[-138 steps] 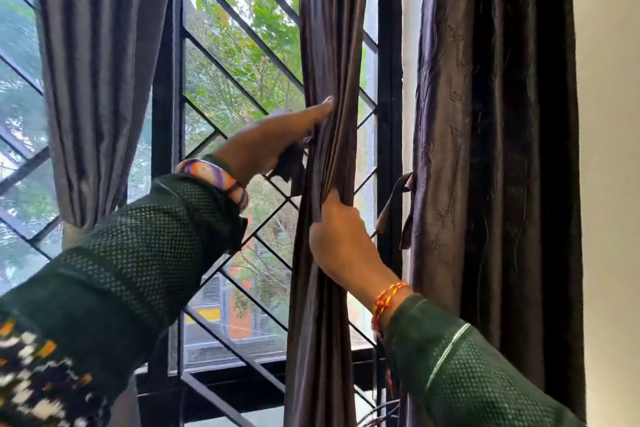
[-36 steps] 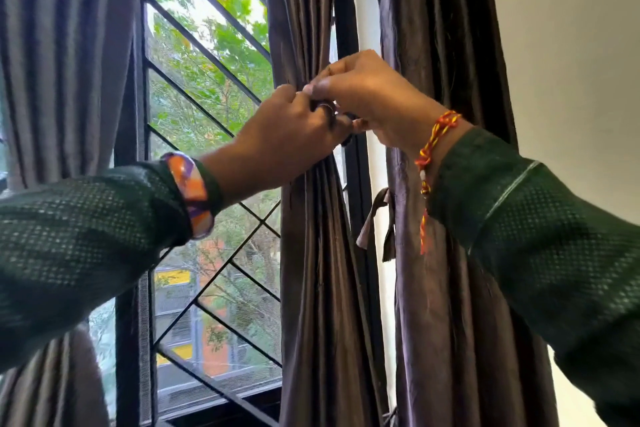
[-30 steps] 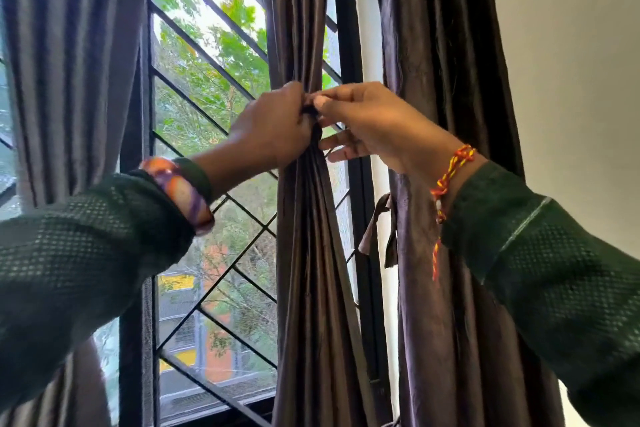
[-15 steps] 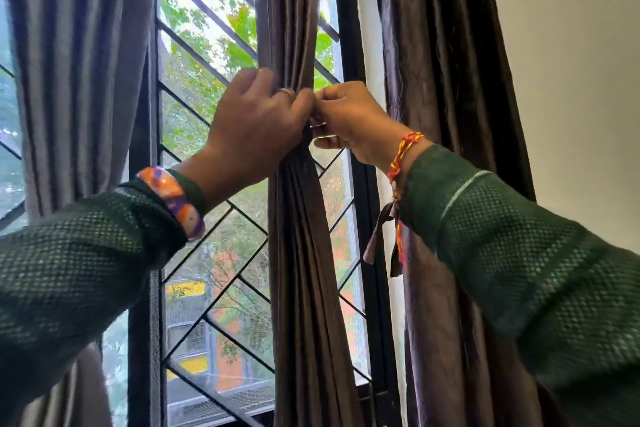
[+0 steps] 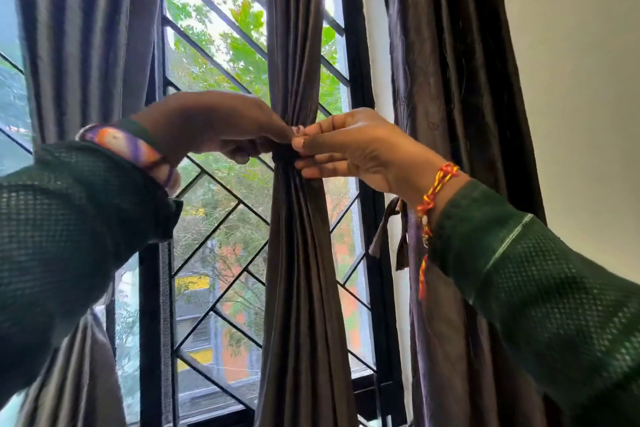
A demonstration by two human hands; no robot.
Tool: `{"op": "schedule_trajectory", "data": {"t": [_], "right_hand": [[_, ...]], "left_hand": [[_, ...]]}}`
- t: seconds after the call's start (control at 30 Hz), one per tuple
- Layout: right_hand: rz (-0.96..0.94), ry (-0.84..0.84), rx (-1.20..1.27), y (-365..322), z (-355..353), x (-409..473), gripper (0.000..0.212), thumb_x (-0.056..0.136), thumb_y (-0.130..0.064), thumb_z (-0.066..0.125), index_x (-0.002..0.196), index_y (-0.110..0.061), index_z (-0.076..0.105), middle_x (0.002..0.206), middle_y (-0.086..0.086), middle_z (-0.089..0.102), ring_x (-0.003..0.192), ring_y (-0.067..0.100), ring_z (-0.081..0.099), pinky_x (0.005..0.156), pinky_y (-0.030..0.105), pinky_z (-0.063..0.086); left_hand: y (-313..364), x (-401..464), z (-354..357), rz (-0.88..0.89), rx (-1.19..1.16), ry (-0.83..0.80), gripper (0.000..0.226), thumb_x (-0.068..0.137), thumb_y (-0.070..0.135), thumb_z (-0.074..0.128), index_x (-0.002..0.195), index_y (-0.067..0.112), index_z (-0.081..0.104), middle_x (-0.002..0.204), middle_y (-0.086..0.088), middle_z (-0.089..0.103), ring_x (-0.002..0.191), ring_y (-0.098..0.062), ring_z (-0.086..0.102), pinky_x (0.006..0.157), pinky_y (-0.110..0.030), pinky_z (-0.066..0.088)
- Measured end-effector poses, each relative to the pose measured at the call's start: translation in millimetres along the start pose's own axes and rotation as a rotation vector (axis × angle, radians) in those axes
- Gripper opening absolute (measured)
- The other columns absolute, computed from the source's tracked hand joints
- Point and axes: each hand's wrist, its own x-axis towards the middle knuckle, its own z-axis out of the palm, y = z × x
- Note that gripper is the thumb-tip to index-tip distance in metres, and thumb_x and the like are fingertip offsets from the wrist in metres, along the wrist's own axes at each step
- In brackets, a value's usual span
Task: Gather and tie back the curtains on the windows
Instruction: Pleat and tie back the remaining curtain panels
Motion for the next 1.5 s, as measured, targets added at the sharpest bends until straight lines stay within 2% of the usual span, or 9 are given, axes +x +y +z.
{"op": "schedule_trajectory", "data": {"t": [0.13, 0.27, 0.43, 0.7, 0.83, 0.97, 1.13, 1.33, 1.5], "right_hand": [[-0.163, 0.164, -0.216, 1.8, 6.7, -0.6, 0.034, 0.065, 0.004, 0.080, 0.086, -0.007, 0.055, 0.065, 0.006, 0.058, 0.052, 0.016, 0.061, 0.059, 0.032, 0.058], [-0.246, 0.306, -0.417, 5.0, 11.9, 0.3, 0.033, 0.064, 0.002, 0.080, 0.074, -0.013, 0.052, 0.057, 0.004, 0.054, 0.053, 0.023, 0.057, 0.058, 0.042, 0.056], [-0.192, 0.316, -0.451, 5.7, 11.4, 5.0, 0.034, 0.071, 0.003, 0.073, 0.074, -0.017, 0.046, 0.058, 0.001, 0.050, 0.050, 0.017, 0.050, 0.059, 0.043, 0.055], [-0.072, 0.246, -0.632, -14.3, 8.3, 3.5, 0.029, 0.071, 0.003, 0.075, 0.073, -0.015, 0.052, 0.067, 0.006, 0.052, 0.057, 0.018, 0.054, 0.059, 0.036, 0.057], [-0.080, 0.222, -0.842, -24.5, 15.8, -1.7, 0.022, 0.075, 0.001, 0.070, 0.071, -0.014, 0.054, 0.068, 0.006, 0.056, 0.056, 0.020, 0.059, 0.061, 0.035, 0.058], [0.061, 0.114, -0.915, -35.3, 8.3, 4.4, 0.014, 0.077, -0.001, 0.070, 0.074, -0.010, 0.059, 0.070, 0.010, 0.057, 0.054, 0.013, 0.051, 0.047, 0.022, 0.049], [-0.019, 0.188, -0.940, -68.5, -9.5, 25.4, 0.010, 0.077, -0.007, 0.071, 0.081, -0.006, 0.062, 0.071, 0.013, 0.053, 0.065, 0.022, 0.049, 0.047, 0.022, 0.043], [-0.214, 0.374, -1.042, -93.8, -31.8, 60.1, 0.011, 0.078, -0.009, 0.069, 0.069, -0.010, 0.064, 0.064, 0.006, 0.057, 0.054, 0.018, 0.052, 0.049, 0.027, 0.048], [-0.252, 0.442, -1.117, -89.7, -61.5, 90.0, 0.015, 0.076, -0.010, 0.069, 0.063, -0.015, 0.062, 0.061, 0.004, 0.061, 0.041, 0.014, 0.049, 0.043, 0.022, 0.045]], "left_hand": [[-7.1, -1.0, -2.3, 0.026, -0.134, -0.001, 0.027, 0.088, 0.040, 0.056, 0.072, 0.018, 0.054, 0.065, 0.001, 0.048, 0.055, -0.011, 0.043, 0.053, -0.025, 0.036], [-6.1, -8.3, 3.4, 0.070, -0.230, -0.005, 0.030, 0.093, 0.035, 0.049, 0.069, 0.018, 0.051, 0.061, 0.002, 0.045, 0.052, -0.010, 0.041, 0.053, -0.024, 0.035], [-9.0, -18.3, 12.7, 0.197, -0.505, 0.012, 0.027, 0.096, 0.014, 0.043, 0.071, 0.012, 0.055, 0.044, 0.008, 0.038, 0.043, -0.006, 0.028, 0.044, -0.016, 0.028], [-36.1, -18.2, 18.0, 0.171, -0.820, 0.322, 0.020, 0.093, 0.008, 0.050, 0.074, 0.009, 0.055, 0.043, 0.006, 0.045, 0.040, -0.004, 0.037, 0.046, -0.019, 0.025], [-37.2, -14.6, 19.7, 0.193, -0.568, 0.447, 0.023, 0.091, 0.009, 0.053, 0.068, 0.010, 0.057, 0.052, -0.001, 0.053, 0.049, -0.008, 0.041, 0.048, -0.021, 0.029], [-35.0, -8.1, 0.8, 0.249, -0.190, 0.284, 0.031, 0.094, 0.021, 0.050, 0.067, 0.009, 0.061, 0.056, 0.000, 0.059, 0.050, -0.009, 0.046, 0.045, -0.018, 0.034], [-12.3, 6.6, -59.2, 0.311, 0.267, 0.527, 0.033, 0.091, 0.028, 0.054, 0.069, 0.009, 0.070, 0.075, -0.007, 0.069, 0.061, -0.014, 0.054, 0.054, -0.022, 0.031], [30.9, 28.0, -104.1, 0.357, 0.351, 0.725, 0.023, 0.084, 0.020, 0.058, 0.079, 0.002, 0.071, 0.087, -0.019, 0.067, 0.087, -0.030, 0.062, 0.065, -0.026, 0.038], [59.1, 53.8, -111.4, 0.424, 0.341, 0.810, 0.023, 0.081, 0.019, 0.059, 0.082, -0.002, 0.069, 0.083, -0.020, 0.067, 0.087, -0.033, 0.062, 0.062, -0.027, 0.037]]}}
